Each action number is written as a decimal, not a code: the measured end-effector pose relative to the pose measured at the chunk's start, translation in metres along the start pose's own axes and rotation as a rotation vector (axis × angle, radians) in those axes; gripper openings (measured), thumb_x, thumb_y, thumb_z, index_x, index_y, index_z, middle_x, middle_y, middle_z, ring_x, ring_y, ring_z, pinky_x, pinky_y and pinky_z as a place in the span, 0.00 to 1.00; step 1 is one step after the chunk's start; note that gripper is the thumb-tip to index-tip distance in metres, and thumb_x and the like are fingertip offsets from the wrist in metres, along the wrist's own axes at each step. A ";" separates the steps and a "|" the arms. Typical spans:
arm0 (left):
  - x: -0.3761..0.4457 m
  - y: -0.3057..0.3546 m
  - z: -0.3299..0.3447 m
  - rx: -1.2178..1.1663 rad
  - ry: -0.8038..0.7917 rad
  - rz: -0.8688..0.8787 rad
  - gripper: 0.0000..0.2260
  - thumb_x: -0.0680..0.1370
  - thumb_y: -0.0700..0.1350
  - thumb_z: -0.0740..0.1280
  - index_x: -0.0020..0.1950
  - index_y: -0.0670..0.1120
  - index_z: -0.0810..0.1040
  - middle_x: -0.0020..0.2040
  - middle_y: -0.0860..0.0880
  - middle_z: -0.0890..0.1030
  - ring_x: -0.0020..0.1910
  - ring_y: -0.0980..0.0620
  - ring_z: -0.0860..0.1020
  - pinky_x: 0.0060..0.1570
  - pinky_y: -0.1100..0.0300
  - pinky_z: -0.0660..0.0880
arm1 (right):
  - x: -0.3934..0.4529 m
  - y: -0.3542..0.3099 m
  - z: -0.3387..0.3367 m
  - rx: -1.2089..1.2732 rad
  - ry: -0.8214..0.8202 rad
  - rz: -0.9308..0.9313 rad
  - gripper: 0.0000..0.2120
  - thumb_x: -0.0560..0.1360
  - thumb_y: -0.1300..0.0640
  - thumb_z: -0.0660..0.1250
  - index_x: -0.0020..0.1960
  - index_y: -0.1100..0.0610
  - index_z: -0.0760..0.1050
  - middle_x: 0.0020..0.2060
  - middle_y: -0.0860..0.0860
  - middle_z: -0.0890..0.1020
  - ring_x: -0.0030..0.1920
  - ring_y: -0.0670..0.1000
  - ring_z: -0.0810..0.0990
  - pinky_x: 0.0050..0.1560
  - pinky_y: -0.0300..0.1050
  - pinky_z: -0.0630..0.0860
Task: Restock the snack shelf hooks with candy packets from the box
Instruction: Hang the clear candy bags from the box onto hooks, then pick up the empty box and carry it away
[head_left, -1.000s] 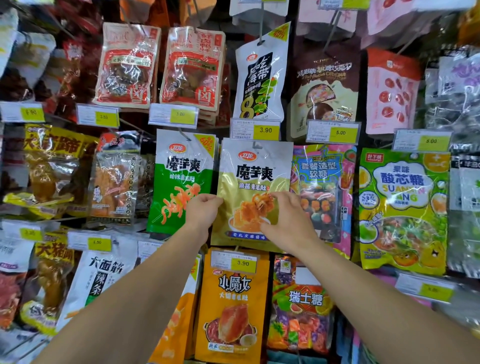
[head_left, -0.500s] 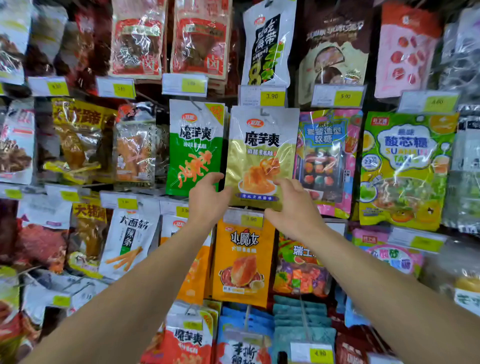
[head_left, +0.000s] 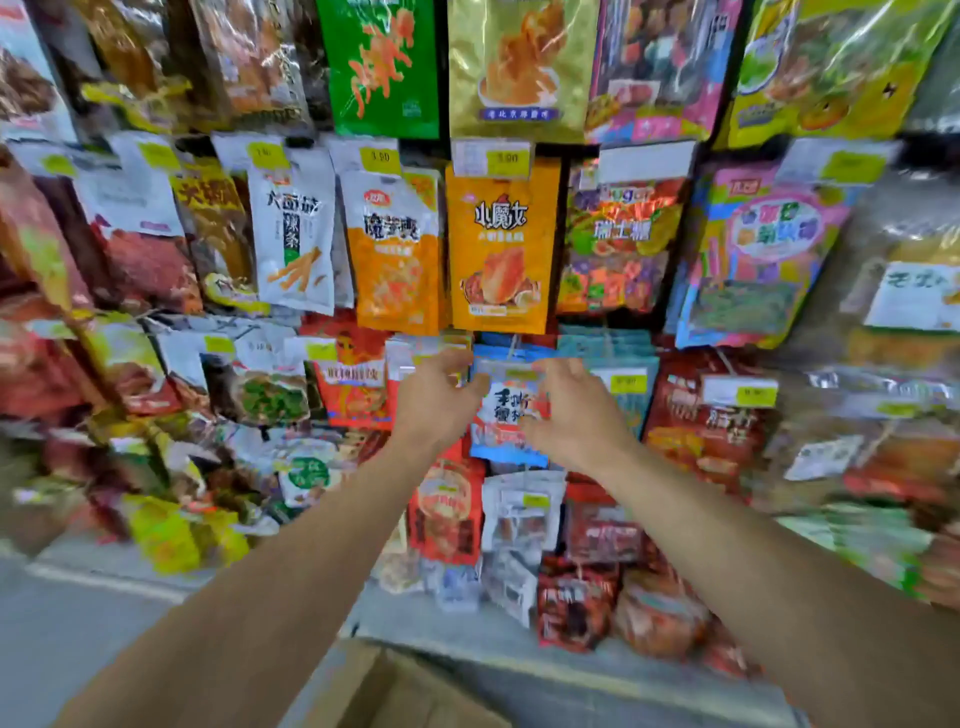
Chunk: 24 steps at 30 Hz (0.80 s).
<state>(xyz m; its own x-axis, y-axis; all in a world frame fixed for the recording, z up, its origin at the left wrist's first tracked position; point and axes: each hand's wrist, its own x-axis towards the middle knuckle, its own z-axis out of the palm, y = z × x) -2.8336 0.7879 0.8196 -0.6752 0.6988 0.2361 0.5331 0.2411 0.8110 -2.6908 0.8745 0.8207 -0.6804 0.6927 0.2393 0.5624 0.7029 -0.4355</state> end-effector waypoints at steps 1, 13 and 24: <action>-0.022 -0.018 0.008 0.015 -0.033 -0.036 0.17 0.76 0.47 0.69 0.64 0.46 0.79 0.61 0.47 0.81 0.59 0.48 0.79 0.59 0.57 0.74 | -0.022 0.005 0.020 0.010 -0.056 0.026 0.30 0.73 0.51 0.69 0.70 0.57 0.65 0.65 0.56 0.69 0.64 0.61 0.71 0.62 0.52 0.71; -0.166 -0.207 0.068 0.126 -0.318 -0.452 0.17 0.76 0.46 0.70 0.64 0.45 0.78 0.62 0.49 0.80 0.61 0.50 0.78 0.58 0.63 0.68 | -0.176 0.055 0.224 0.115 -0.475 0.341 0.29 0.70 0.53 0.70 0.69 0.58 0.68 0.63 0.57 0.73 0.65 0.59 0.72 0.63 0.47 0.69; -0.263 -0.424 0.146 0.124 -0.637 -0.805 0.18 0.73 0.47 0.67 0.63 0.48 0.78 0.59 0.50 0.81 0.57 0.46 0.79 0.56 0.54 0.77 | -0.262 0.110 0.434 0.140 -0.775 0.667 0.27 0.73 0.54 0.67 0.70 0.57 0.65 0.66 0.54 0.69 0.64 0.56 0.71 0.45 0.43 0.71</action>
<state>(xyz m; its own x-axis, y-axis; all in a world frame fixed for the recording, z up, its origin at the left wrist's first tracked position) -2.8079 0.6002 0.3351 -0.4795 0.5178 -0.7085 0.1162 0.8377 0.5336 -2.6543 0.7000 0.3332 -0.3940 0.6056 -0.6914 0.9105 0.1542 -0.3837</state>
